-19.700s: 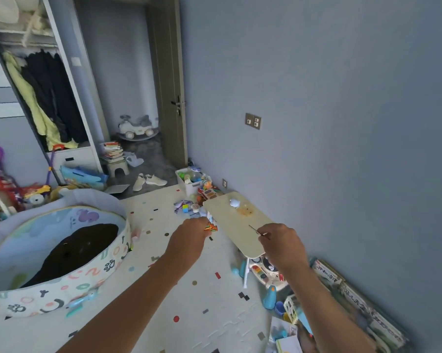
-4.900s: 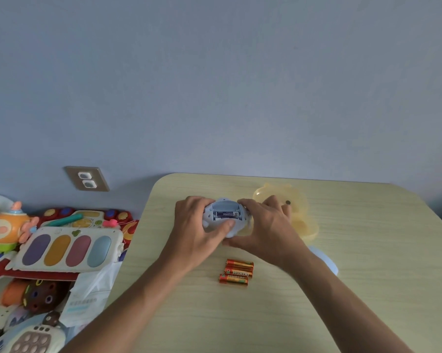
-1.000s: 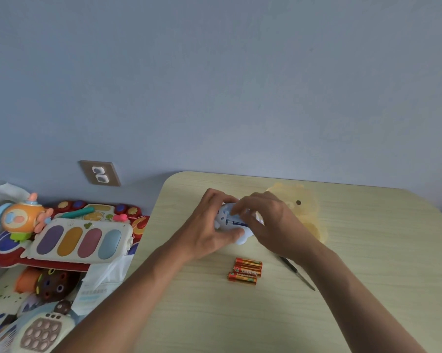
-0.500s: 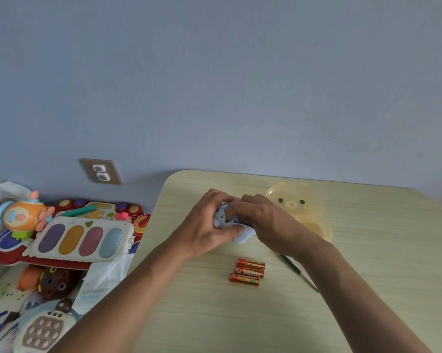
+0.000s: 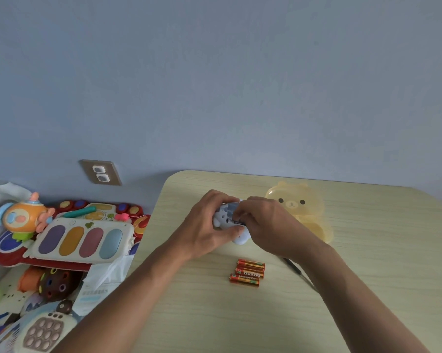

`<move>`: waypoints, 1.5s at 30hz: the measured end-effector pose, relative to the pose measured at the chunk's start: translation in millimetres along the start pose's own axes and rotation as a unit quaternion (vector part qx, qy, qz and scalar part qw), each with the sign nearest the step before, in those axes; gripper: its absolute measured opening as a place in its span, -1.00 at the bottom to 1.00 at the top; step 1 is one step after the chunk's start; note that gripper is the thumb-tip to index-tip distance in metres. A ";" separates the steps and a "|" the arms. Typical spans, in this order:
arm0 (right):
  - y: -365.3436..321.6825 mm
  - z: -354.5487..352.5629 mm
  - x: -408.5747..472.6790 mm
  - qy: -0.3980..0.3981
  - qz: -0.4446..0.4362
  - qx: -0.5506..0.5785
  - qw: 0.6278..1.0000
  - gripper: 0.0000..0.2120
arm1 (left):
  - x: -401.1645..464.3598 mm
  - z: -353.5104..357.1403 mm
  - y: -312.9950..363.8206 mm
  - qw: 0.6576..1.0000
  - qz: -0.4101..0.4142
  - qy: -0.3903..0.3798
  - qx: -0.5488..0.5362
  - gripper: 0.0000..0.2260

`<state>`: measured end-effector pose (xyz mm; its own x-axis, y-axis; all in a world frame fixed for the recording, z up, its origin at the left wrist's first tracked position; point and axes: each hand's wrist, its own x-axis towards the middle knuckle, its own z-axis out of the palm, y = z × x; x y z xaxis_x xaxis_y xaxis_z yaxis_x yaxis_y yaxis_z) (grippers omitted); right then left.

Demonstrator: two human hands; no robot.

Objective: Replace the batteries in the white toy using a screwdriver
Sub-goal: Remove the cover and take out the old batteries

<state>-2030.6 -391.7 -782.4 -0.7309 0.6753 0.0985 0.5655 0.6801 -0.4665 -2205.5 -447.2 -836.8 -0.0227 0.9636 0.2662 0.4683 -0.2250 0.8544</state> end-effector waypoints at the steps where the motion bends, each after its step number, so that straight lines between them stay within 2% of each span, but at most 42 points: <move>1: -2.3 -1.9 -0.2 -0.003 0.007 0.004 1.000 -0.75 | 0.0 -0.1 0.1 1.000 -0.002 0.001 0.001 -0.48; 6: -8.2 -6.5 -1.9 -0.022 0.027 -0.008 0.999 -0.77 | -0.8 0.7 0.8 1.000 -0.007 0.007 0.011 -0.47; 11: -15.1 -1.0 3.9 -0.073 0.052 -0.063 0.994 -0.74 | 0.1 2.9 1.9 1.000 -0.010 0.009 0.028 -0.56; 18: -21.3 5.1 -2.1 -0.032 0.033 -0.115 0.992 -0.71 | -0.8 3.1 0.9 0.999 0.000 0.016 0.042 -0.57; 21: -14.0 1.1 -1.8 -0.019 0.032 -0.043 0.998 -0.71 | -1.2 1.7 0.1 1.000 -0.005 0.017 0.025 -0.57; 24: -4.2 -4.0 -4.1 -0.014 -0.003 0.025 1.000 -0.65 | -0.1 -0.7 0.8 1.000 -0.011 0.009 0.006 -0.54; 27: 2.8 -7.1 -4.9 -0.014 -0.042 0.032 0.998 -0.63 | 1.0 -2.0 0.7 1.000 -0.016 0.004 -0.006 -0.52; 32: 8.8 -7.7 -3.2 -0.025 -0.110 -0.009 0.994 -0.60 | 0.4 -2.8 0.9 1.000 -0.017 0.003 -0.005 -0.49; 38: 13.3 2.1 -4.3 -0.025 -0.149 -0.094 0.984 -0.41 | 0.1 -2.2 -0.5 0.999 -0.026 0.007 -0.018 -0.54; 42: 7.5 1.3 -2.0 -0.016 -0.164 -0.098 0.981 -0.51 | 0.4 -2.2 -1.6 1.000 -0.024 0.002 -0.006 -0.59; 45: 3.0 2.2 -3.2 0.010 -0.169 -0.058 0.984 -0.69 | 0.0 -2.0 -0.2 1.000 -0.023 0.002 0.000 -0.58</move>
<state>-2027.4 -392.4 -786.1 -0.8780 0.4097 0.2477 0.3321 0.8938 -0.3013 -2207.3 -447.5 -836.0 -0.0473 0.9726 0.2278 0.4662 -0.1802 0.8661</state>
